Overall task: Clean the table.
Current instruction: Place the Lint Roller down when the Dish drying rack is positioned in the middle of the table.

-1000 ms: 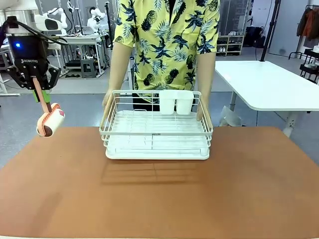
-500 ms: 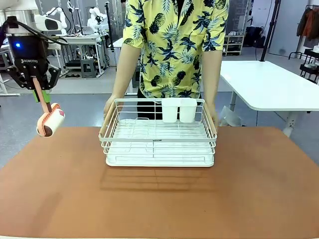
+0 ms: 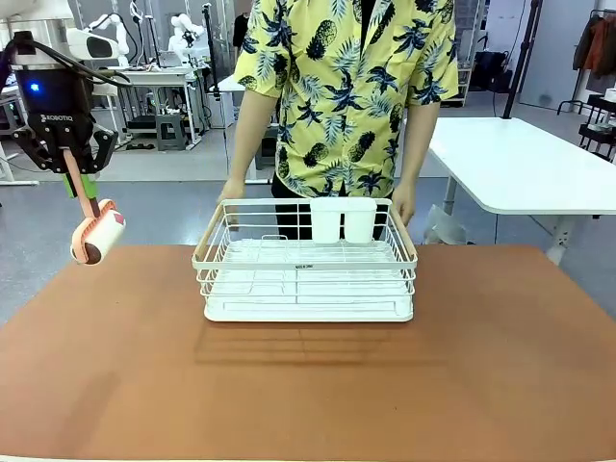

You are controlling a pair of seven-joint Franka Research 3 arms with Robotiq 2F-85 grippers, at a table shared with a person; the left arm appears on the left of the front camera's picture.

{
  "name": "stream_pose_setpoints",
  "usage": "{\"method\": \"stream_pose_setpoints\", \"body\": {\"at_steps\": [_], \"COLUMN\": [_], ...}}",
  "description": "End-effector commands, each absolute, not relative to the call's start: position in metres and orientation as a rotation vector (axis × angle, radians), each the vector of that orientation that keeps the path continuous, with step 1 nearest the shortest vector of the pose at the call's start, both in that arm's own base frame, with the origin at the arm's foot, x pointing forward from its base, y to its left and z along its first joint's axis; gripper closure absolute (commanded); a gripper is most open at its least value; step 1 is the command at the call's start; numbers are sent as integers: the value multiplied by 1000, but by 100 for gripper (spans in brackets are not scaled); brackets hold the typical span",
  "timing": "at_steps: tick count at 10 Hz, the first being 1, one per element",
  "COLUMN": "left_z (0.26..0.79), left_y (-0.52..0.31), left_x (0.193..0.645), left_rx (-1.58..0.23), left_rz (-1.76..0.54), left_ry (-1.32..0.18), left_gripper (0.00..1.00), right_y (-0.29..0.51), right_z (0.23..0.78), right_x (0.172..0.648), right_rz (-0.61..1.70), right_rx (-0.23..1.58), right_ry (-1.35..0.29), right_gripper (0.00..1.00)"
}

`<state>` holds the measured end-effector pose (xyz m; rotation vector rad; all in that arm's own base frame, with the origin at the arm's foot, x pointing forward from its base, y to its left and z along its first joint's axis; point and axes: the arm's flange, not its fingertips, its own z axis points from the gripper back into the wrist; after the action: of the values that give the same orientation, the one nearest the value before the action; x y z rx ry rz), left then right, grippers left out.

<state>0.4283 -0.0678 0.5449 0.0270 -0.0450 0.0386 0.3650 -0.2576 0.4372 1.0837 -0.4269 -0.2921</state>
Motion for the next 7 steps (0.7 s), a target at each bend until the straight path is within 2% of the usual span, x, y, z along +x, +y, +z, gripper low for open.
{"method": "stream_pose_setpoints", "body": {"at_steps": [1, 7], "left_z": [551, 551], "left_y": [-66, -66], "left_x": [428, 428], "left_rx": [26, 26], "left_rz": [42, 42], "left_ry": [-36, -36], "left_gripper": [79, 79], "right_y": [-257, -257], "right_z": [439, 439], "right_x": [365, 365], "right_rz": [-280, -280], "right_rx": [1101, 1101], "right_ry": [-446, -446], "right_gripper": [0, 0]}}
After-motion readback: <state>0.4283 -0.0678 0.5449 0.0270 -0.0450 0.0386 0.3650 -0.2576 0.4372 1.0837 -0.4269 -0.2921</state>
